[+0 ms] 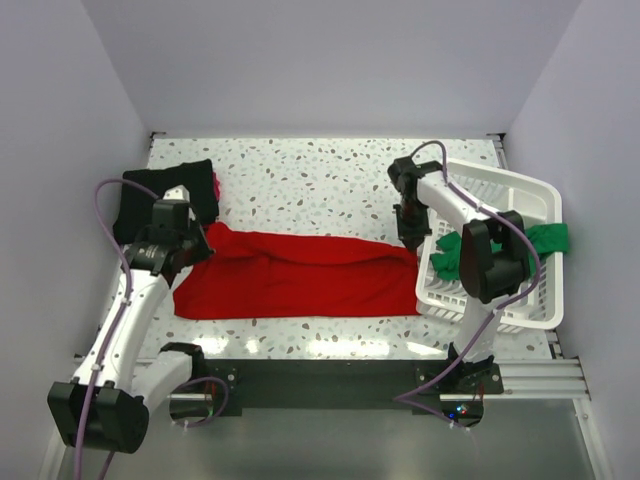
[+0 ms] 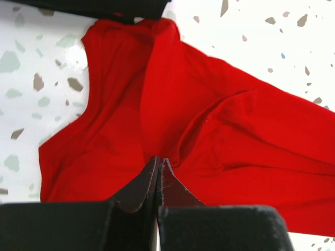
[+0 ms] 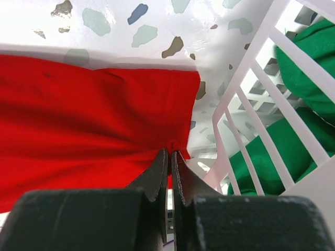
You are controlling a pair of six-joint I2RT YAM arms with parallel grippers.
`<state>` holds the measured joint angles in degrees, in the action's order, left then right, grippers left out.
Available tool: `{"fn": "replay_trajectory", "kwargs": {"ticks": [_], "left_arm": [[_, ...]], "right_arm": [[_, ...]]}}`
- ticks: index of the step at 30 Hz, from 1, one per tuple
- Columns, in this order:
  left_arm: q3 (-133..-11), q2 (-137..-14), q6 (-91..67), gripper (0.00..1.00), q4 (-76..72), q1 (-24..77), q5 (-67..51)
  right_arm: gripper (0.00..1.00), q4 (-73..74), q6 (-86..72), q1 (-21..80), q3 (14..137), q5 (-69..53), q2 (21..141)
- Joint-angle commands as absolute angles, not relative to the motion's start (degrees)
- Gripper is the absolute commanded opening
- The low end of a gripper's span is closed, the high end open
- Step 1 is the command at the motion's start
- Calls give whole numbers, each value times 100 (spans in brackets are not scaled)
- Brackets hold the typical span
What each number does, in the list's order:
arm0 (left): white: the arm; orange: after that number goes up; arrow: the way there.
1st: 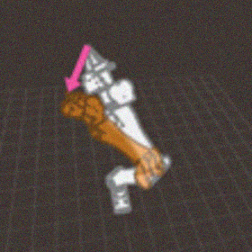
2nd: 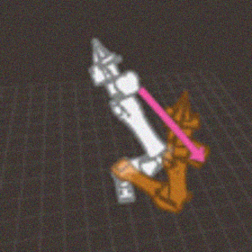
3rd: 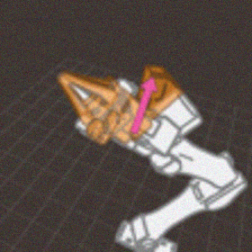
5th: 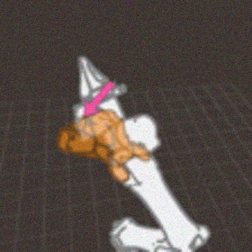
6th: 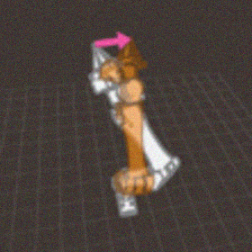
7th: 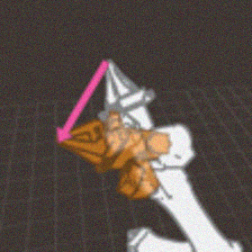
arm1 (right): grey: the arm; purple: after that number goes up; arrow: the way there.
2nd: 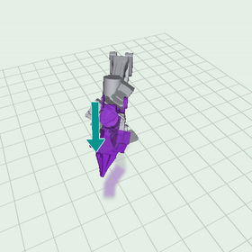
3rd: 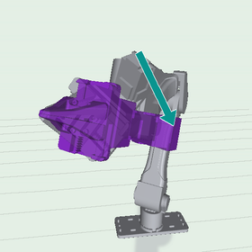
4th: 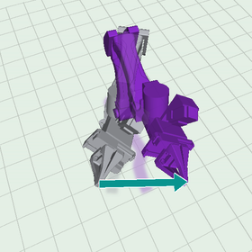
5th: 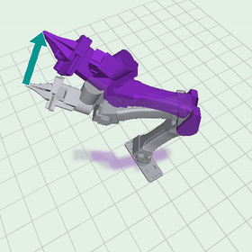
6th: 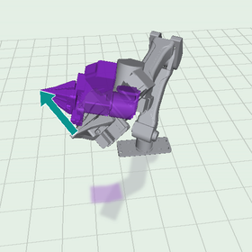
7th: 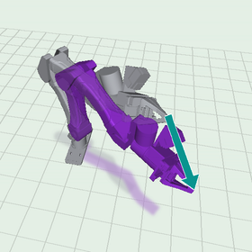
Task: Fold and stack the t-shirts
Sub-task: Fold the tshirt
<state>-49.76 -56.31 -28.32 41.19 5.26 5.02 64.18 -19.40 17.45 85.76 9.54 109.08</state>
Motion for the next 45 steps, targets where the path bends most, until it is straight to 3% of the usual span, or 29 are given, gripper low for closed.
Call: {"fn": "replay_trajectory", "kwargs": {"ticks": [1,14,15,16,17,21,23,29,38,45], "left_arm": [[-5010,-5388,-3198,0,4570,492,843],[-4790,-5168,-3612,2,5387,492,712],[-4790,-5151,-3673,9,5544,492,677],[-4799,-5133,-3709,27,5624,492,651],[-4816,-5020,-3752,35,5695,492,598],[-4939,-4676,-3946,50,5888,492,326],[-4913,-4597,-4051,56,5862,492,168],[-4439,-5043,-3912,58,4871,492,-158],[-4167,-6317,-3568,64,2201,518,-667],[-4034,-7303,-3683,67,978,659,-712]], "right_arm": [[0,6390,-1811,1828,8482,1081,10670],[0,6390,-1819,2065,8156,1371,10591],[0,6407,-1811,2092,8148,1423,10582],[4,6407,-1802,2109,8130,1433,10565],[16,6407,-1793,2144,8121,1450,10530],[41,6381,-1767,2215,8165,1450,10468],[46,6363,-1740,2232,8244,1398,10476],[53,6267,-1644,2425,8586,1108,10696],[56,5915,-1714,2786,8912,256,10977],[57,5616,-1951,2988,8815,-211,11057]]}}
